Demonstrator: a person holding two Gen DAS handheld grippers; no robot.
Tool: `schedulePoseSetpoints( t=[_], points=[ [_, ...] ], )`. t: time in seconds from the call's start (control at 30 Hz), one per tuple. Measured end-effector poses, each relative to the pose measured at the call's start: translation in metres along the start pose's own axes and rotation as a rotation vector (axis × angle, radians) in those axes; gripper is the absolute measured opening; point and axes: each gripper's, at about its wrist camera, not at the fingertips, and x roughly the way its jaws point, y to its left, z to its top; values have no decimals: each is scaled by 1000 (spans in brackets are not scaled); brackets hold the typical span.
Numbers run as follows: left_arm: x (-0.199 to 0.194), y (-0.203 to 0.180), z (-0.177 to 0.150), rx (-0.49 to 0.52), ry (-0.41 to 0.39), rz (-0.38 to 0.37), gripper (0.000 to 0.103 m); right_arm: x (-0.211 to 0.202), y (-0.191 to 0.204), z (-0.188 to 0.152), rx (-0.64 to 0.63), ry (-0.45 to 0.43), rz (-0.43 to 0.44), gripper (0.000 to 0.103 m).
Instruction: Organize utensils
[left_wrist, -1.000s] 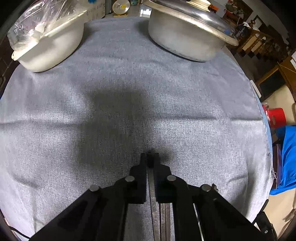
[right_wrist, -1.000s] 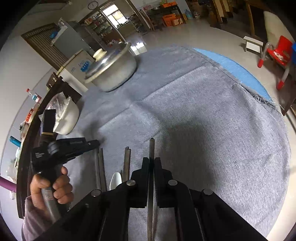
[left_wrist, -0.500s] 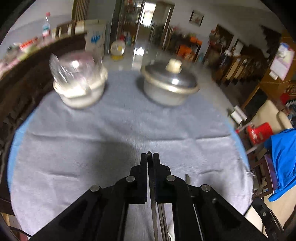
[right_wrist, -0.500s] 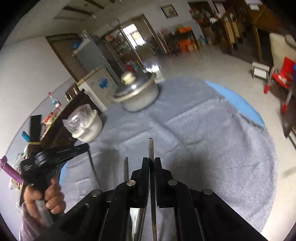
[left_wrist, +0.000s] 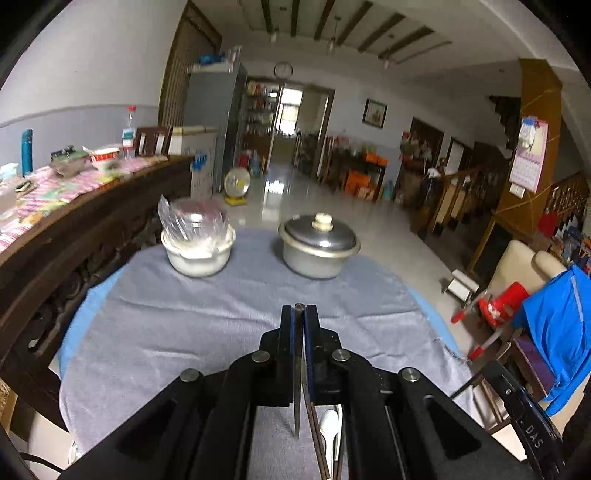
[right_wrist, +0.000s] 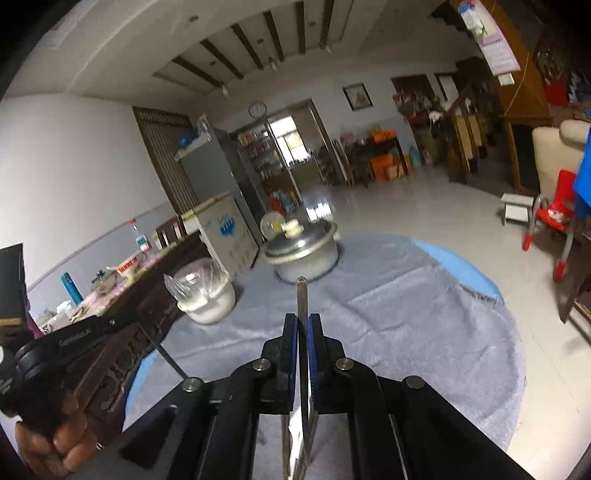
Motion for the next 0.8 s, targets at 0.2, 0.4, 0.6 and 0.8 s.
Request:
schedulePoseSetpoints(
  t=[0.2, 0.4, 0.6, 0.8],
  points=[
    [-45, 6, 12, -16, -72, -42, 5, -42, 19, 15, -29, -107, 37, 6],
    [-86, 9, 14, -25, -102, -96, 5, -77, 30, 22, -41, -146, 101, 6],
    [-124, 13, 14, -32, -137, -143, 5, -106, 42, 24, -65, -188, 145, 6],
    [-148, 13, 10, -30, -136, -199, 5, -120, 46, 20, -61, -171, 187, 6]
  ],
)
